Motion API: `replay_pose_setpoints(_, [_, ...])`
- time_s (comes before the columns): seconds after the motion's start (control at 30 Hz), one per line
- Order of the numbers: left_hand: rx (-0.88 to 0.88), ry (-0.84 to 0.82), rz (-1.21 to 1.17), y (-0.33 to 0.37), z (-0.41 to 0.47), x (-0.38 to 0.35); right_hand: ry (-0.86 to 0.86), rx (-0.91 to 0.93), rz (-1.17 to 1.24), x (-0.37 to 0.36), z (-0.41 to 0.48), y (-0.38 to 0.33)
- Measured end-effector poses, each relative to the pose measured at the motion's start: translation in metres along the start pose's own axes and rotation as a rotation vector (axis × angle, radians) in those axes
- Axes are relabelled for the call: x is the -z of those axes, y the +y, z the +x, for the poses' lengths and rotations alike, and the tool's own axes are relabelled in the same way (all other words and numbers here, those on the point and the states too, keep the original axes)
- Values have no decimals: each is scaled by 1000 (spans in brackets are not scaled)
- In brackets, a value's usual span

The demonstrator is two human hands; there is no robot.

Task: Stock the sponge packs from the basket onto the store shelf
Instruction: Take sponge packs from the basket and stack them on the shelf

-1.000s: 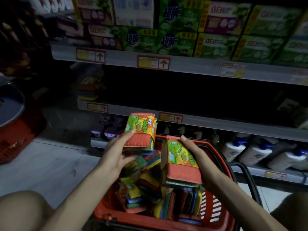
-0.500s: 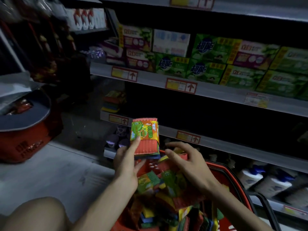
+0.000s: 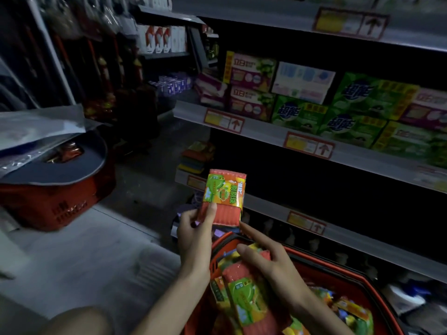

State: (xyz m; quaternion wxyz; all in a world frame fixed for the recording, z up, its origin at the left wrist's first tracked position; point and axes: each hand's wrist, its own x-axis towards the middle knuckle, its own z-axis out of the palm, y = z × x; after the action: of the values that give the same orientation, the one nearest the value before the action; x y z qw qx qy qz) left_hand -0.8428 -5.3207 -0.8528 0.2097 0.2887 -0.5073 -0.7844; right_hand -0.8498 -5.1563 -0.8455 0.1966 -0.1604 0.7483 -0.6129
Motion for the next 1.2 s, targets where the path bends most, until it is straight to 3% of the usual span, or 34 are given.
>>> replay_pose_setpoints(0.2, [-196, -168, 255, 6, 37, -12, 62, -26, 183, -10, 36, 18])
replay_pose_setpoints(0.4, [-155, -280, 375, 16, 79, -27, 125, -13, 359, -19, 75, 30])
replay_pose_setpoints(0.7, [-259, -321, 429, 7, 137, -45, 213, 22, 445, -26, 141, 38])
replay_pose_setpoints(0.97, [-136, -271, 327, 4, 182, -52, 270, -1, 325, -18, 185, 30])
replay_pose_setpoints(1.2, [-131, -229, 409, -2, 199, -46, 293, -20, 293, -27, 201, 27])
